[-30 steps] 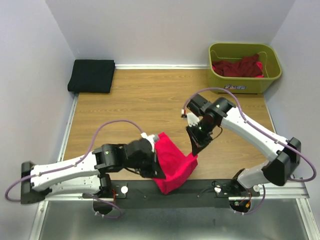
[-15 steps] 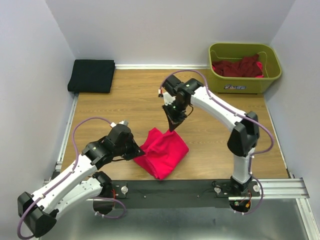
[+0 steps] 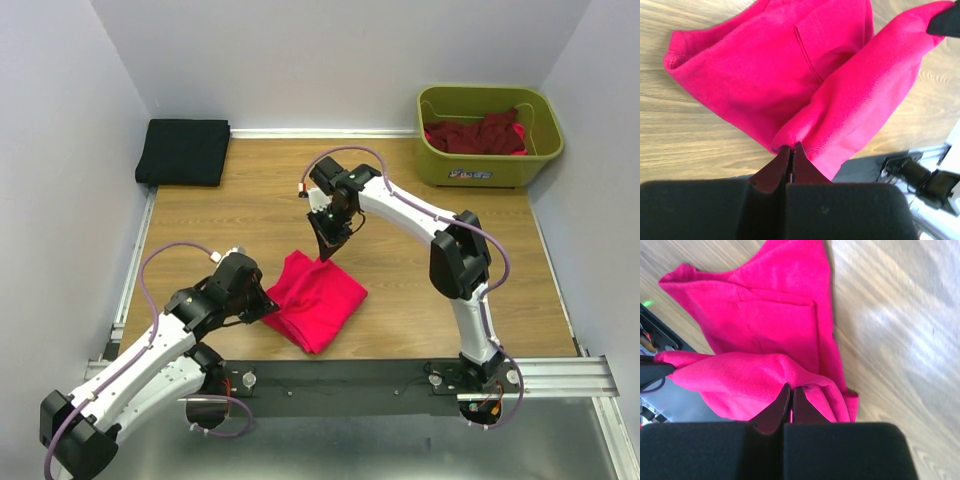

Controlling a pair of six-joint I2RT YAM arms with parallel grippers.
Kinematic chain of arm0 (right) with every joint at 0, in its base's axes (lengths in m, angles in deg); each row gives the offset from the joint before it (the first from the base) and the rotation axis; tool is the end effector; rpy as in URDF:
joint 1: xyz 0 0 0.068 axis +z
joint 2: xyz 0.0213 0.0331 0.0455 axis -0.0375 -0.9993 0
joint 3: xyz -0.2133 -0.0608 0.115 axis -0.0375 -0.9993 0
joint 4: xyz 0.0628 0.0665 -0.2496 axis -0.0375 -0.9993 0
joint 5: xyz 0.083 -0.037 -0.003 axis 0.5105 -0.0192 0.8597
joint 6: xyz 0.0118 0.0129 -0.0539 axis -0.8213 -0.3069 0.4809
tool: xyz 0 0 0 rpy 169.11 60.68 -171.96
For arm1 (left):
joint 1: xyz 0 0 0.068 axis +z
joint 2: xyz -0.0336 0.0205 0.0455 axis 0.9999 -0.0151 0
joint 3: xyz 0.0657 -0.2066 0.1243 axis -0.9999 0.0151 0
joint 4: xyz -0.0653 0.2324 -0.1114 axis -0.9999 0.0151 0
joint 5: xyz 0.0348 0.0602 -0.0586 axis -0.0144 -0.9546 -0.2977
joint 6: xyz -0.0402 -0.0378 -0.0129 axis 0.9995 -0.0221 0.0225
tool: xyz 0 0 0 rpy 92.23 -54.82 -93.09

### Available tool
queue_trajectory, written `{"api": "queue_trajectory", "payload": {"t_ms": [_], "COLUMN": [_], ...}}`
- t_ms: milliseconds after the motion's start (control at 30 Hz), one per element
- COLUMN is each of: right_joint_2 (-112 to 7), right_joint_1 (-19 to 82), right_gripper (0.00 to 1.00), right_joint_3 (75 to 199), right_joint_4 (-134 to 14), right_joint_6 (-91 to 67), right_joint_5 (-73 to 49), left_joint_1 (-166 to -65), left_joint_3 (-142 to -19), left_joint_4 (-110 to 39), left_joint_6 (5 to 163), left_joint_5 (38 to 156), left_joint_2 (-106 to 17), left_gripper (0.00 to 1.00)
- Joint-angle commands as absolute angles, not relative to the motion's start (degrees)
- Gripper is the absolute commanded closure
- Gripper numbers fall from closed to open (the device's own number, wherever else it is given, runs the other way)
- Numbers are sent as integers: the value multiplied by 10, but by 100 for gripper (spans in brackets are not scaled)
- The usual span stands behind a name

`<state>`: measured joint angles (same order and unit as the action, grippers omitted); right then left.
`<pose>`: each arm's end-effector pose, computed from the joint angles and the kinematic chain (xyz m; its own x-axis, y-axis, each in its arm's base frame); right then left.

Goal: Fold and stack the t-shirts
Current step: Fold the tshirt

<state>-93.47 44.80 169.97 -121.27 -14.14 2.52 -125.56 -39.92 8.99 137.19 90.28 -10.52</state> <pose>0.3076 0.3038 0.2102 -0.8109 -0.5531 -0.1911 -0.5789 0.7102 0.4006 0.1332 -0.0997 0.1999 -0.8194 -0.5214 -0.2379 -0.3204 0.7609 -0.5642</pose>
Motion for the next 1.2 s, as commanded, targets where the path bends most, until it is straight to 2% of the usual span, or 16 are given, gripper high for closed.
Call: {"api": "queue_trajectory", "payload": {"t_ms": [0,333,400,467,500,533,600,633,767,833,1033,1100,1167], "right_joint_2": [-946,-965,-970,-974,-977,-979,-973,-967,-910,-884,-788,-768,-738], "right_joint_1": [449,449,448,449,449,448,448,448,449,449,449,448,449], "right_gripper": [99,98,95,88,78,71,53,49,34,32,34,39,44], "right_joint_3": [1692,1672,1672,1674,1676,1680,1682,1682,1682,1676,1572,1533,1466], "right_joint_4": [-1149,-1084,-1075,-1063,-1061,-1059,-1059,-1058,-1059,-1059,-1057,-1053,-1039], "right_joint_6": [-124,-129,-135,-142,-145,-149,-152,-153,-164,-171,-199,-209,-220], "right_joint_5": [47,60,60,61,61,58,50,43,-6,-34,-69,-63,-32], "left_joint_1": [-1252,-1251,-1251,-1251,-1251,-1251,-1252,-1252,-1251,-1252,-1252,-1251,-1248], "left_joint_3": [-381,-326,-324,-325,-328,-332,-348,-356,-417,-437,-470,-468,-467], "left_joint_4": [86,61,62,67,70,77,85,91,123,127,85,51,15], "left_joint_6": [1417,1530,1548,1555,1557,1557,1551,1548,1518,1500,1391,1376,1359], "left_joint_5": [851,843,829,815,812,805,797,792,757,749,744,746,741], "left_joint_2": [-75,-18,-2,6,13,14,18,17,8,-3,-91,-122,-139], "left_gripper": [100,100,97,76,65,45,33,25,21,21,23,28,37]}}
